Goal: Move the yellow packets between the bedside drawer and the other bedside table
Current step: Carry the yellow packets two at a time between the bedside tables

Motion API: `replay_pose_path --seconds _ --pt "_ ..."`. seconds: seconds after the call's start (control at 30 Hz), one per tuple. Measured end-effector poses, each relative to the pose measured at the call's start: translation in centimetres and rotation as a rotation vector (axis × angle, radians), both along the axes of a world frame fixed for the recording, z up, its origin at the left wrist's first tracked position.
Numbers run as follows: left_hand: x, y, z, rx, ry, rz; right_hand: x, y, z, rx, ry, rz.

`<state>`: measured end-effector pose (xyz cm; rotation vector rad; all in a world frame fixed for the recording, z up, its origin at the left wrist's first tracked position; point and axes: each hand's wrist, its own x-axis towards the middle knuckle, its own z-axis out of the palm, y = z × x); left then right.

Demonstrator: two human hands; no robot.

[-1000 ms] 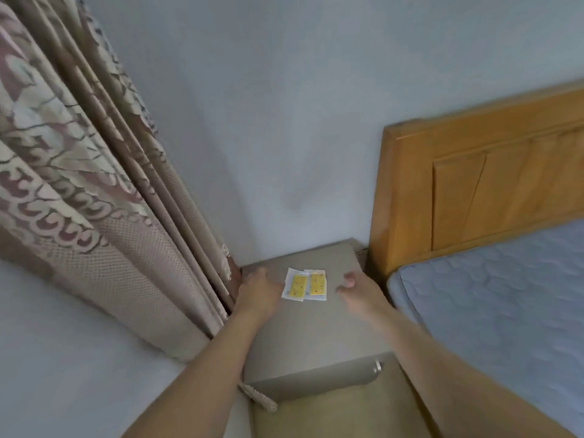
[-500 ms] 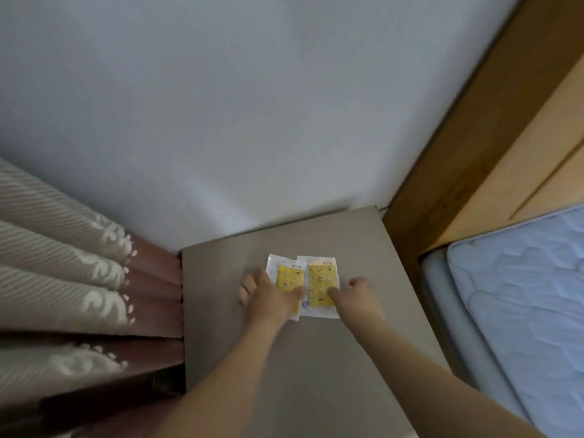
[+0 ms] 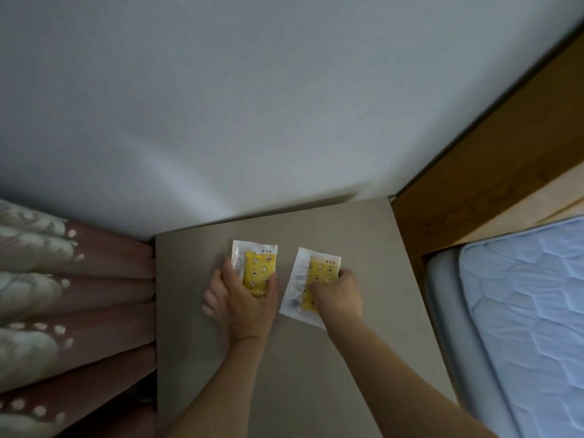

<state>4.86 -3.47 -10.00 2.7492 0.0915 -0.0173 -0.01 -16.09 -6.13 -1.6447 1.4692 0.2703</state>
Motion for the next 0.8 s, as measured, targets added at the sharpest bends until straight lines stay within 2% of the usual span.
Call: replay_pose_path --seconds 0.23,0.53,0.6,0.67,0.8 --pt "0.4 0.1 0.6 -0.05 0.041 0.026 -1.8 -0.8 1.6 -0.023 -0.176 -0.023" --pt "1.2 -1.6 3.4 -0.184 0.509 0.202 -5.2 -2.2 5.4 -0.061 -0.193 0.052" --pt "0.4 -1.9 3.7 -0.127 0.577 0.146 -6.3 -2.5 6.5 -0.086 -0.197 0.049" --pt "-0.9 -2.2 4.4 -0.099 0.562 0.007 -7.6 -2.8 7.8 -0.108 -0.192 0.046" --pt "-4.0 -3.1 8.4 -0.269 0.612 -0.238 -11.2 -3.7 12.3 -0.098 -0.174 -0.031"
